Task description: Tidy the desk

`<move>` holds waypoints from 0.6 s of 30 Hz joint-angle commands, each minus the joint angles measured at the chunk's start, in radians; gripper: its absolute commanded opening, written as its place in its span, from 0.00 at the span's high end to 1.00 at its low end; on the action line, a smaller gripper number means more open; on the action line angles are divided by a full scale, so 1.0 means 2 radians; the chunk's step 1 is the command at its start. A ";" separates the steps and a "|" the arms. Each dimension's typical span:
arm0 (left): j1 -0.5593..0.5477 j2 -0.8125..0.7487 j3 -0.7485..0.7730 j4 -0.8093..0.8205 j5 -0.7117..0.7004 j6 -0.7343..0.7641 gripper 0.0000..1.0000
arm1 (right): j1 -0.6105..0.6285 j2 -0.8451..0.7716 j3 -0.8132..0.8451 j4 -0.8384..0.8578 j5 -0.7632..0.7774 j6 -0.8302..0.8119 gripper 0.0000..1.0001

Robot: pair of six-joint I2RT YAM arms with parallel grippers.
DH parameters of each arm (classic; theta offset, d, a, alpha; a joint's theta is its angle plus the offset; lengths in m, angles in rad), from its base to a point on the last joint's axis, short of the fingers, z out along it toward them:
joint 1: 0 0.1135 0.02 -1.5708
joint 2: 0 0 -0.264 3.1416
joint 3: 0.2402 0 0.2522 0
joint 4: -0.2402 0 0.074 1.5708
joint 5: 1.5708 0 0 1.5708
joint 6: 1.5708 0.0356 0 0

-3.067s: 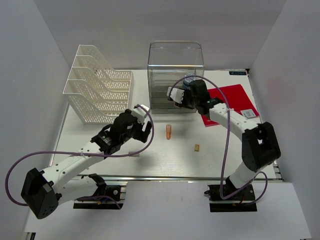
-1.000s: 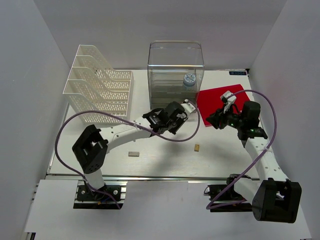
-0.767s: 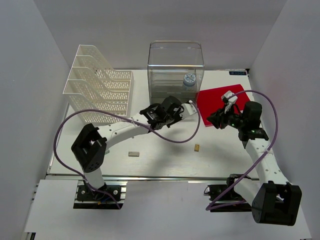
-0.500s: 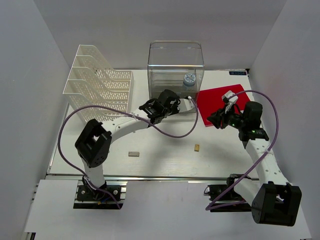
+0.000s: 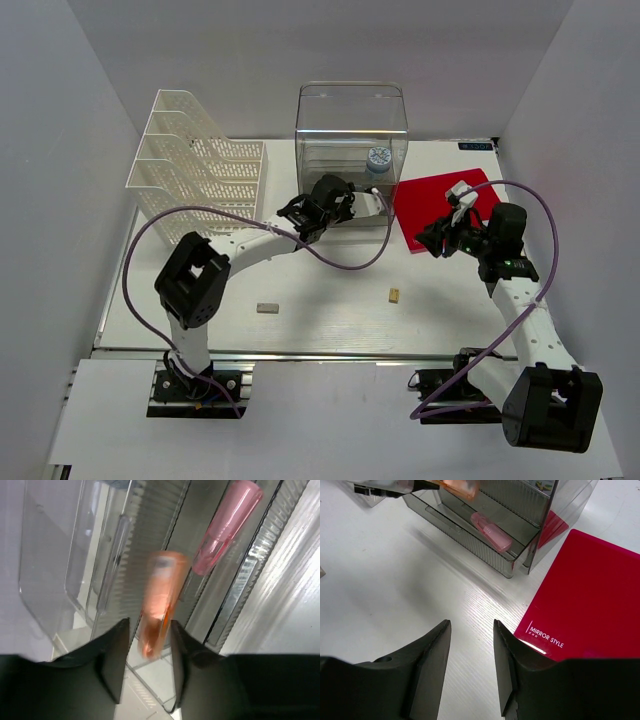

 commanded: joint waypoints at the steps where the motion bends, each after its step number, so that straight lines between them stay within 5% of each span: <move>1: 0.002 -0.049 -0.012 0.028 -0.011 -0.003 0.49 | -0.004 -0.005 -0.002 0.009 -0.005 -0.008 0.54; 9: -0.012 -0.105 -0.035 0.022 -0.025 -0.056 0.48 | -0.004 -0.001 -0.003 0.005 -0.005 -0.009 0.54; 10: -0.012 -0.109 -0.034 0.012 -0.039 -0.085 0.58 | -0.004 -0.001 -0.002 0.004 -0.006 -0.010 0.54; 11: -0.012 -0.122 -0.028 0.004 -0.055 -0.130 0.87 | -0.004 -0.001 -0.001 0.003 -0.006 -0.011 0.55; 13: -0.003 -0.133 -0.016 -0.072 -0.140 -0.338 1.00 | -0.005 -0.003 0.000 0.000 -0.008 -0.011 0.56; 16: 0.016 -0.164 -0.025 -0.213 -0.210 -0.566 1.00 | -0.004 -0.004 0.000 0.000 -0.010 -0.013 0.56; 17: 0.016 -0.176 -0.037 -0.249 -0.227 -0.630 0.92 | -0.005 -0.004 -0.001 0.001 -0.012 -0.013 0.57; 18: 0.025 -0.206 -0.069 -0.278 -0.229 -0.740 0.55 | -0.004 -0.003 -0.001 0.000 -0.013 -0.013 0.57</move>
